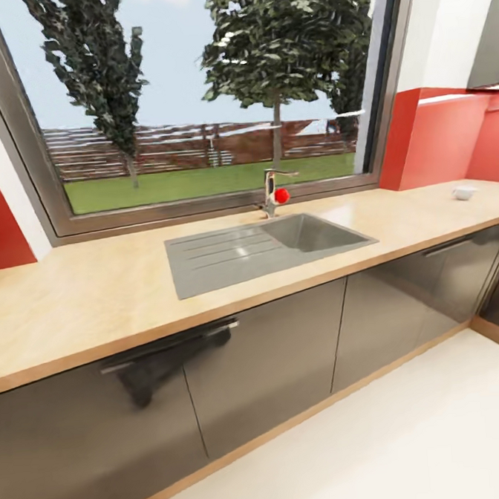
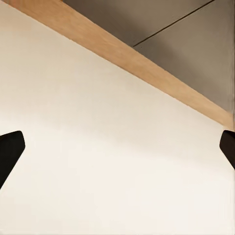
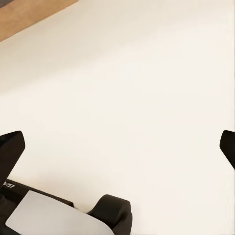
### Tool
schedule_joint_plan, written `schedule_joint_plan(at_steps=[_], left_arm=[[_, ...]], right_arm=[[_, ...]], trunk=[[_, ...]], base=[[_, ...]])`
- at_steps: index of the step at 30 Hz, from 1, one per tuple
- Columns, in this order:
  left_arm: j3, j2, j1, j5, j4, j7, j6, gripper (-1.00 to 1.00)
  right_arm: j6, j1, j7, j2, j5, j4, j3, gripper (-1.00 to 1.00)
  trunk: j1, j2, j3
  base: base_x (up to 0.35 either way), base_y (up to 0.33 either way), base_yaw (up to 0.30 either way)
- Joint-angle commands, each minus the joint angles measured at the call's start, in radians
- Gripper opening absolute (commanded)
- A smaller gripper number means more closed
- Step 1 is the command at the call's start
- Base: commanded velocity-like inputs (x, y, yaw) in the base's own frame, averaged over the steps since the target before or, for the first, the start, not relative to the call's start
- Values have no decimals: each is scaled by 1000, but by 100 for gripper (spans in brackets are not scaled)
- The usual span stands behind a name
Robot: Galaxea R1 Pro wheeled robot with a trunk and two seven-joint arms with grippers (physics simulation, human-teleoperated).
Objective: Set up a coffee station on the kitchen countertop: keep the coffee maker on the countertop, move the bottle of coffee from the kitchen shelf to the counter next to the coffee maker, place a paper coffee filter on top of the coffee maker, put the saucer next to the coffee maker with the coffee cup on the saucer, and place the electric kettle next to the coffee maker.
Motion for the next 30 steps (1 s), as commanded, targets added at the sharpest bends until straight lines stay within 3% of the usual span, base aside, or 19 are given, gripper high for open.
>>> schedule_joint_plan(at_steps=[1, 17, 30], left_arm=[[5, 0, 0, -1, 1, -6, -1, 100], [5, 0, 0, -1, 1, -6, -1, 100], [4, 0, 0, -1, 1, -6, -1, 100]], right_arm=[[-6, -1, 1, 0, -7, 2, 8, 100], [-6, -1, 2, 0, -7, 2, 8, 100], [-6, -1, 4, 0, -7, 2, 8, 100]], trunk=[[0, 0, -1], [0, 0, -1], [0, 0, -1]], base=[[184, -252, -206], [103, -289, -49], [180, -288, -225]])
